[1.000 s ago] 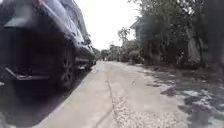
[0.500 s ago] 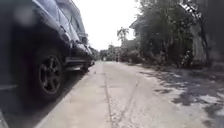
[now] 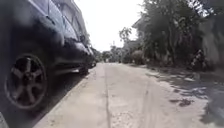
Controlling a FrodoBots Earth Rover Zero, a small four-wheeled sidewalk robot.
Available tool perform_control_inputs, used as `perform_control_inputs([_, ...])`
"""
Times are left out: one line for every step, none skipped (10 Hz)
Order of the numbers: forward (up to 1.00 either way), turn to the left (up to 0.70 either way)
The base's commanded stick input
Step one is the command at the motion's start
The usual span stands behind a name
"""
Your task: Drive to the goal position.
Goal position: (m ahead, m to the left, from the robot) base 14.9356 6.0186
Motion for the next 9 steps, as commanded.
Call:
perform_control_inputs([0.98,-0.08])
perform_control_inputs([0.98,0.0])
perform_control_inputs([0.98,0.0])
perform_control_inputs([0.98,0.0])
perform_control_inputs([0.98,0.0])
perform_control_inputs([0.98,0.0])
perform_control_inputs([0.98,0.0])
perform_control_inputs([0.98,0.0])
perform_control_inputs([0.98,0.0])
